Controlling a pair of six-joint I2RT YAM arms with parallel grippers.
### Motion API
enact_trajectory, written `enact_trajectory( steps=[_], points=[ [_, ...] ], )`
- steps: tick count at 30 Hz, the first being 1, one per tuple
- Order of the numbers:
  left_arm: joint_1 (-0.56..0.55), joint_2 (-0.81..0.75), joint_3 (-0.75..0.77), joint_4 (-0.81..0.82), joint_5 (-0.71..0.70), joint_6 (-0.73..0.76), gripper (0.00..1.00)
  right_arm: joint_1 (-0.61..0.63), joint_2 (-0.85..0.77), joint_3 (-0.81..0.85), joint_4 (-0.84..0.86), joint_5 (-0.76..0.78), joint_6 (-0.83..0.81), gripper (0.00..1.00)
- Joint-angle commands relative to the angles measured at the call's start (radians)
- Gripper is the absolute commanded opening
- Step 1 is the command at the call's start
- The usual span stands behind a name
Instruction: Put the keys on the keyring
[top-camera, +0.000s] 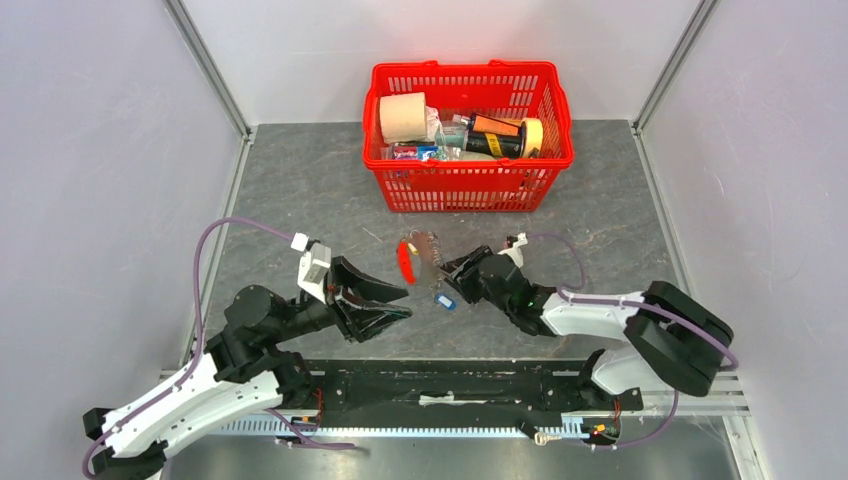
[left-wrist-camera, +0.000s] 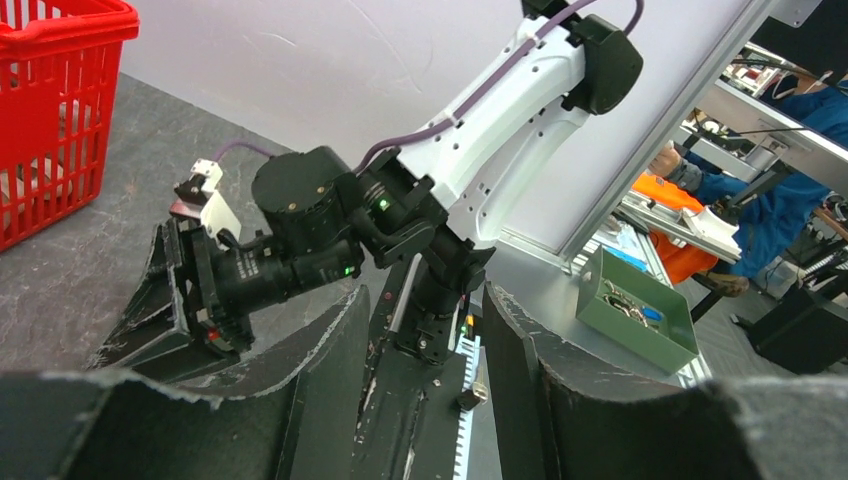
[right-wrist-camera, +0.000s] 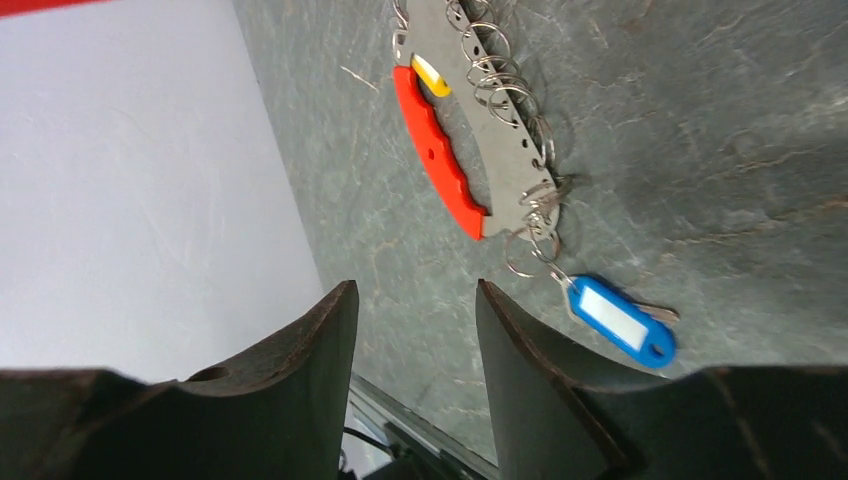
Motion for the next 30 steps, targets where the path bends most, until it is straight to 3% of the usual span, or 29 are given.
enact_trajectory(
  steps=[1, 6, 13, 18, 25, 30],
  points=[
    [0.002, 0.017, 0.039, 0.032, -0.005, 0.001, 0.52, -0.018, -0.116, 0.02, -0.229, -0.061, -0.187, 0.56],
    [0.002, 0.023, 0.035, 0.042, -0.006, 0.003, 0.53, -0.029, -0.275, 0.047, -0.54, -0.059, -0.411, 0.58],
    [0.003, 0.048, 0.025, 0.059, -0.021, 0.022, 0.53, -0.03, -0.518, 0.018, -0.759, -0.065, -0.675, 0.59],
    [0.003, 0.073, 0.023, 0.065, -0.034, 0.025, 0.54, -0.03, -0.47, 0.139, -0.871, -0.144, -0.93, 0.58],
    [0.002, 0.086, 0.008, 0.066, -0.043, 0.027, 0.53, -0.029, -0.293, 0.325, -0.856, -0.112, -1.27, 0.57],
    [0.002, 0.077, -0.006, 0.046, -0.091, 0.044, 0.53, -0.029, -0.223, 0.321, -0.658, -0.226, -1.552, 0.57]
  ],
)
